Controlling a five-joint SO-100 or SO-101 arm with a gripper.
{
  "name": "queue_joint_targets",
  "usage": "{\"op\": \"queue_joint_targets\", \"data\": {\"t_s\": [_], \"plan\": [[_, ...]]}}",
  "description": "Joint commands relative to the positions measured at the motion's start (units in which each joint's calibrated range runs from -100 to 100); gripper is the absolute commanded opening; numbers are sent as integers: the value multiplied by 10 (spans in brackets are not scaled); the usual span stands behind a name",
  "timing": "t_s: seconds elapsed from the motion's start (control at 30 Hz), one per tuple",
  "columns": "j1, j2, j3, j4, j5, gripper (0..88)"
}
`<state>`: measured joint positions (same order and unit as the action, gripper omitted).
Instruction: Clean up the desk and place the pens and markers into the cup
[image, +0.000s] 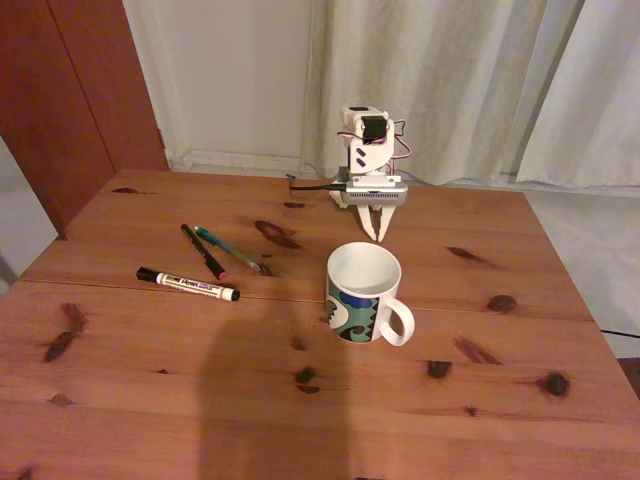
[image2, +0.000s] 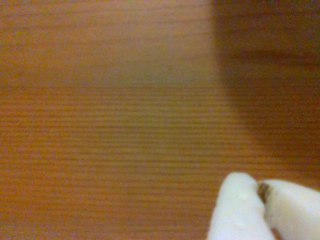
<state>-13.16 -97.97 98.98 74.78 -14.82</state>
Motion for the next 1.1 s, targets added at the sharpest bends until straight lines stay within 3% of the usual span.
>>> {"op": "queue_joint_targets", "data": {"t_s": [0.0,0.43,0.77,1.07], "plan": [[3,-4,7,6,2,15],[15,-3,6,4,7,9],[132,0,-46,4,114,8],[149,199,-218,4,123,8]]}}
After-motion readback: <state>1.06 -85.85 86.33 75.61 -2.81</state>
